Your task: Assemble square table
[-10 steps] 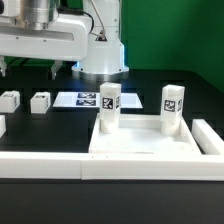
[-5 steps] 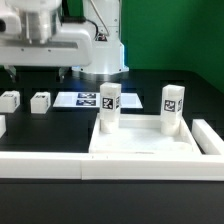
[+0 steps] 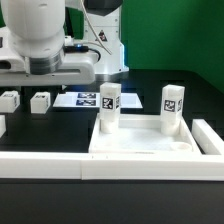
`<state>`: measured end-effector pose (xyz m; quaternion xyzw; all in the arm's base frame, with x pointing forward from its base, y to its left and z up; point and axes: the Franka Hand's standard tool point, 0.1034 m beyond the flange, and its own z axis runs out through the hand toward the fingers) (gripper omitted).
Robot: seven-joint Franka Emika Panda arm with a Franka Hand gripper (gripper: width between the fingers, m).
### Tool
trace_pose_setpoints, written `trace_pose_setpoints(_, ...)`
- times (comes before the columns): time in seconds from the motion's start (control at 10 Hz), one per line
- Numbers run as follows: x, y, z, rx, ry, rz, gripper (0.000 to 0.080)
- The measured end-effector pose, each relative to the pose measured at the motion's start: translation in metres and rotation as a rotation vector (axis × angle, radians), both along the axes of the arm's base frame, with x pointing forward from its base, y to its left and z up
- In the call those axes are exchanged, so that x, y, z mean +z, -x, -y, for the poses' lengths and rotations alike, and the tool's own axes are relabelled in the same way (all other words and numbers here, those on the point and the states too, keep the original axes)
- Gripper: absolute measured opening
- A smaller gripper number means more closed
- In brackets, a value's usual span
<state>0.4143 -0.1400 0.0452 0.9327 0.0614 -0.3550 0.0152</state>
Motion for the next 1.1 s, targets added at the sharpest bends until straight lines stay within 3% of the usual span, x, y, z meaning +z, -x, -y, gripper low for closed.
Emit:
trace_pose_setpoints(0.2,0.000,0.000,0.000,0.003,-0.003,-0.001,0.0649)
trace_pose_setpoints(0.4,-0.005,0.015,0.009,-0.125,0.044,-0.027,0.0649)
trace_pose_setpoints(0.6,-0.006,0.037,0.000,-0.300,0.027,-0.144,0.0649)
trace_pose_setpoints(1.1,-0.012,0.034,-0.002,-0.268,0.014,-0.142,0.0649)
